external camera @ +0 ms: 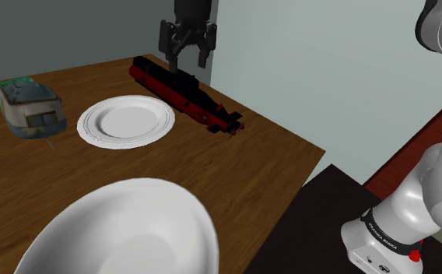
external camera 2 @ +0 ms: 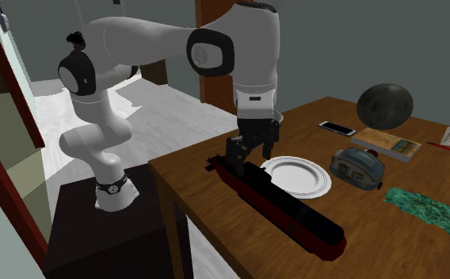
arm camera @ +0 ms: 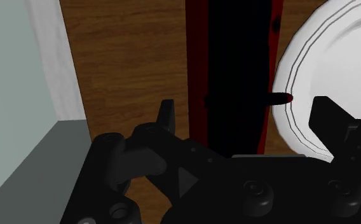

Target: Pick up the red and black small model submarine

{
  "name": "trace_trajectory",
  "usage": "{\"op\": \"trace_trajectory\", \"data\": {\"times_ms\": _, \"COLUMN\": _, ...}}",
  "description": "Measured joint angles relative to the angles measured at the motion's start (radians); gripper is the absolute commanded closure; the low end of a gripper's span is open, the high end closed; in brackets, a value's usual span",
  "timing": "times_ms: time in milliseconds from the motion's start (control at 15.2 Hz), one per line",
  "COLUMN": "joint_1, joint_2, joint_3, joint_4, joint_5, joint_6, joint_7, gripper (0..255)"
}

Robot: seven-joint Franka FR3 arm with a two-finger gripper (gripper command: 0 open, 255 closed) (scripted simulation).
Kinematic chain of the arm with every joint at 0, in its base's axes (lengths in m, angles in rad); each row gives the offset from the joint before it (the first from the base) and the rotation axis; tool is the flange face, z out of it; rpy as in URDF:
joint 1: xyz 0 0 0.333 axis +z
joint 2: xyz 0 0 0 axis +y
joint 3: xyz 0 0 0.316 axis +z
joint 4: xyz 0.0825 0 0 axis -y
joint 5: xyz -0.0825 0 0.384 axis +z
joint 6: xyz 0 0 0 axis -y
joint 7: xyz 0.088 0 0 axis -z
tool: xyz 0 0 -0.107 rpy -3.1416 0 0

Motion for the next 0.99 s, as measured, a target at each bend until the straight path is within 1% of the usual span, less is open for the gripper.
{"op": "trace_trajectory", "data": {"times_ms": 66, "joint_1": 0.012, "joint_2": 0.037, "joint_3": 0.001, "joint_4": 0.057, "joint_5": -0.009, "joint_6": -0.020, "joint_7": 0.007, "gripper": 0}}
{"op": "trace_trajectory", "data": {"times_ms": 132, "joint_1": 0.015, "joint_2": 0.049, "joint_3": 0.001, "joint_4": 0.066, "joint_5": -0.011, "joint_6": -0.017, "joint_7": 0.009, "gripper": 0}}
{"op": "trace_trajectory", "data": {"times_ms": 594, "joint_1": 0.007, "joint_2": 0.039, "joint_3": 0.000, "joint_4": -0.040, "joint_5": -0.005, "joint_6": 0.079, "joint_7": 0.006, "gripper": 0}}
{"op": "trace_trajectory", "data": {"times_ms": 660, "joint_1": 0.007, "joint_2": 0.040, "joint_3": 0.000, "joint_4": -0.042, "joint_5": -0.006, "joint_6": 0.082, "joint_7": 0.006, "gripper": 255}}
{"op": "trace_trajectory", "data": {"times_ms": 990, "joint_1": 0.007, "joint_2": 0.042, "joint_3": 0.000, "joint_4": -0.042, "joint_5": -0.006, "joint_6": 0.084, "joint_7": 0.006, "gripper": 255}}
